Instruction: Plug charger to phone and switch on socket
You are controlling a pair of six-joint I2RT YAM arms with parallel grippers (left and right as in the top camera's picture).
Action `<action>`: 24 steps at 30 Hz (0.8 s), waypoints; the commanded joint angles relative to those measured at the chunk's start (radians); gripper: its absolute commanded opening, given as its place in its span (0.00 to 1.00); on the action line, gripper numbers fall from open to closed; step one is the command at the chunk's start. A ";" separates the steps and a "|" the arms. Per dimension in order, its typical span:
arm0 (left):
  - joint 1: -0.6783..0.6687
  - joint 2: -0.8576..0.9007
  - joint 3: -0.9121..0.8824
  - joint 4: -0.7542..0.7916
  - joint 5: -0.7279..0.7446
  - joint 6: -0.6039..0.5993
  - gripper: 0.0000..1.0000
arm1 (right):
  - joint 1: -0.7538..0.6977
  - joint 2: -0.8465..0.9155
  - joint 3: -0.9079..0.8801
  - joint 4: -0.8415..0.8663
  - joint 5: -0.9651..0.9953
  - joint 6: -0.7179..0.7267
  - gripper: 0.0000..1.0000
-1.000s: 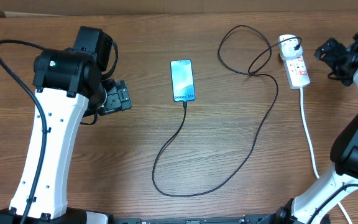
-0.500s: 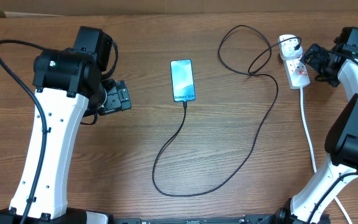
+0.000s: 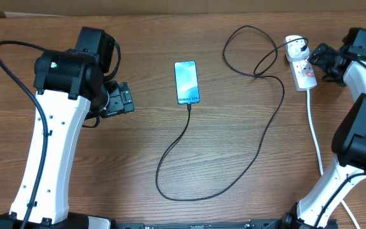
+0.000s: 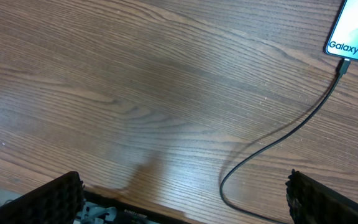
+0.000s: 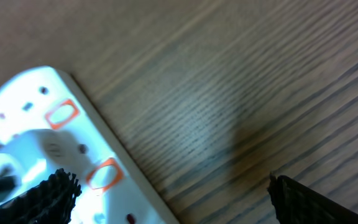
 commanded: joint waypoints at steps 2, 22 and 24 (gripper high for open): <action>0.002 0.006 -0.005 0.002 -0.013 -0.021 1.00 | 0.000 0.042 0.009 0.013 0.016 -0.004 1.00; 0.002 0.006 -0.005 0.002 -0.013 -0.021 1.00 | 0.014 0.047 0.009 0.039 -0.030 -0.001 1.00; 0.002 0.006 -0.005 0.002 -0.013 -0.021 1.00 | 0.014 0.047 0.009 0.036 -0.029 -0.001 1.00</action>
